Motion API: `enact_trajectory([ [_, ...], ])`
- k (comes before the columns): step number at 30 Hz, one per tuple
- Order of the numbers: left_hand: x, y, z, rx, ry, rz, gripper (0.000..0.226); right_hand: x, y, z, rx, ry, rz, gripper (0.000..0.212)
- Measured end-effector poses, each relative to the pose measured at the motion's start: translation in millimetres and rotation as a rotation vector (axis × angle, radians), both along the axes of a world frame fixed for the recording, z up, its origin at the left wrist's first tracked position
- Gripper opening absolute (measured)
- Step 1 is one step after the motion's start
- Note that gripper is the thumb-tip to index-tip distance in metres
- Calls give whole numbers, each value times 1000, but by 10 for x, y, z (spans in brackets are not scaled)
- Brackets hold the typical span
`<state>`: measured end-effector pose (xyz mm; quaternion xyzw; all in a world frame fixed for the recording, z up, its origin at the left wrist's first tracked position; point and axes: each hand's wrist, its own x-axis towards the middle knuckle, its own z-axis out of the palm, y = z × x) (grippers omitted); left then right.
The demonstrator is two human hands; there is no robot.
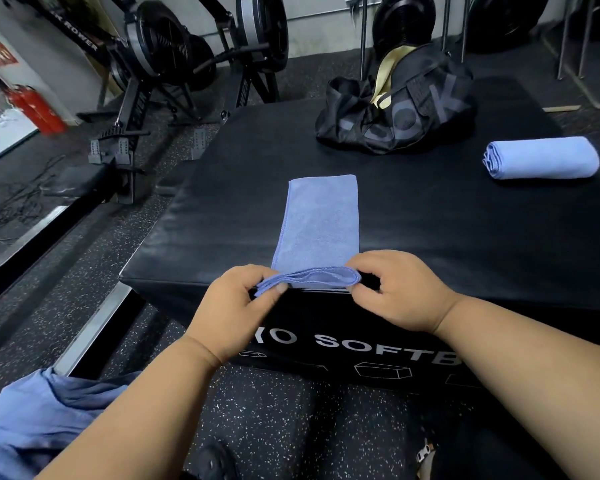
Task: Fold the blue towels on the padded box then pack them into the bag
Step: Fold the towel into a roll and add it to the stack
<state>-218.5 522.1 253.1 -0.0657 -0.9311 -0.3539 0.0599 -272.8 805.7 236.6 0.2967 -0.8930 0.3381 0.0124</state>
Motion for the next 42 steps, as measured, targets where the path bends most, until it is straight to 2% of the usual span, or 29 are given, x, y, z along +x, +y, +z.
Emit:
enact_trajectory([
  [2,-33,-22,10,145,-128,27,10,15,-8,18,-47,33,28,23],
  [5,-100,-40,19,231,-198,16,20,32,-29,32,-92,94,49,23],
  [8,-178,-35,23,278,-226,21,28,16,-35,23,-116,20,-25,44],
  [11,-280,18,-8,262,-224,57,34,-46,-20,2,-128,-88,-126,48],
  [18,-563,192,-75,248,-218,268,50,-232,-101,-50,-142,-208,-356,50],
  [25,-788,176,-49,122,-335,261,58,-344,-176,-130,-30,-145,-485,46],
  [28,-754,171,30,269,-382,161,56,-364,-185,-154,-14,-117,-480,48],
  [31,-673,64,-33,471,-423,37,38,-362,-190,-148,-21,-114,-466,51],
  [34,-582,4,-100,434,-456,-28,42,-352,-163,-117,-122,-176,-429,49],
  [38,-539,-4,-117,467,-421,-8,41,-363,-119,-79,-422,-272,-377,37],
  [42,-504,-4,-84,504,-377,-4,36,-376,-102,-74,-365,-297,-342,39],
])
